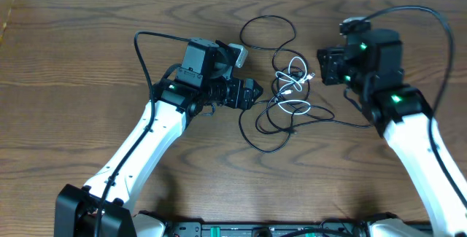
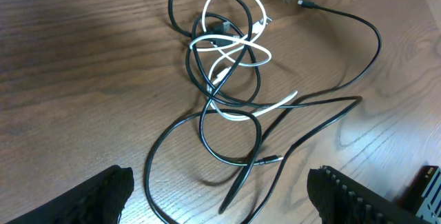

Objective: Untangle cables

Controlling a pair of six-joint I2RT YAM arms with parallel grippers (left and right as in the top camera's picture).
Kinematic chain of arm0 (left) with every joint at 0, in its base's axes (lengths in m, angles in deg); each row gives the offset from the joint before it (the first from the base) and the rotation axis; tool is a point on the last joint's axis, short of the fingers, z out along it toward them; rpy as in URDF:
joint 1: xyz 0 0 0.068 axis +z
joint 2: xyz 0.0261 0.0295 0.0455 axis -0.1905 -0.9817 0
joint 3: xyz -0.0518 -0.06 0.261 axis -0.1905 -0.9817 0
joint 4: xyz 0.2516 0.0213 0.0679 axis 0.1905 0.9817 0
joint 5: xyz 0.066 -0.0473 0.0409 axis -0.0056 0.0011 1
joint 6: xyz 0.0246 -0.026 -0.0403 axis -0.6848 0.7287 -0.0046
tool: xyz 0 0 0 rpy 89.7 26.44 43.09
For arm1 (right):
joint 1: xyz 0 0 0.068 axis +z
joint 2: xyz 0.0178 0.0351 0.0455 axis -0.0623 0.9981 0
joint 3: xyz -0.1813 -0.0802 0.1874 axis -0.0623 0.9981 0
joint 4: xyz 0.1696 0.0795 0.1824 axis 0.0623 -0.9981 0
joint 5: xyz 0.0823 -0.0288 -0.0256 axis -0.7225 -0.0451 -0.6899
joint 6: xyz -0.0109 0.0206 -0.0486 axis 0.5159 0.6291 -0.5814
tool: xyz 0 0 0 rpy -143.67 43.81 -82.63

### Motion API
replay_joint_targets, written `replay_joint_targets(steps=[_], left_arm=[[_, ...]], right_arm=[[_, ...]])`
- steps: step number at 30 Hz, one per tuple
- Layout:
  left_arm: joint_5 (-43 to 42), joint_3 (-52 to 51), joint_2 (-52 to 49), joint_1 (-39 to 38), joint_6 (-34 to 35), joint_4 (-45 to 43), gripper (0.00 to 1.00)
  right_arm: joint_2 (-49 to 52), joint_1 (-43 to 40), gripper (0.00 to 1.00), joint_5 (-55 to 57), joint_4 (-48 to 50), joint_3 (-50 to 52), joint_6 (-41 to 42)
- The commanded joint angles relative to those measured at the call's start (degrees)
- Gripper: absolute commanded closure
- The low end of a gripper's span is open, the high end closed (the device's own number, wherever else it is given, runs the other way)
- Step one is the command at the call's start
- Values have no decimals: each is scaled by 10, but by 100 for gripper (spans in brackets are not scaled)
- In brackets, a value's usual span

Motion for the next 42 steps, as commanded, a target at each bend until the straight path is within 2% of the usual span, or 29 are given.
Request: replay_joint_targets(steps=[1,6,11,19,26,30,31,32,36,37,42], left_arm=[[7,5,-4,1,3,7,14],[42,5,-11,1,3,24,14],[42,5,-35,-5,3,23,14],[42,5,-78,-38,3,-2,14],[42,5,-85,-70,3,-10,14],[42,5,-85,-77,3,-10,14],[42,5,-85,-77,3,-10,14],[42,5,-85,-77,3,-9,14],[42,5,-85,-77,3,-9,14],[42,5,-85,-77,3,-9,14],[42,5,-85,-77,3,-10,14]], right_arm=[[45,-1,63,16,19,-2,-4],[116,-1,61,-5,58,-2,-4],[175,0,56,-27,87,-2,-4],[241,0,55,-30,120,-2,-4],[284,0,56,-102,142,-2,-4],[295,0,62,-102,131,-1,-4],[296,0,68,-102,129,-1,-4],[296,0,79,-102,129,-1,-4],[295,-1,96,-102,129,-1,-4],[295,-1,99,-102,128,-2,-3],[267,-2,99,-99,122,-2,-3]])
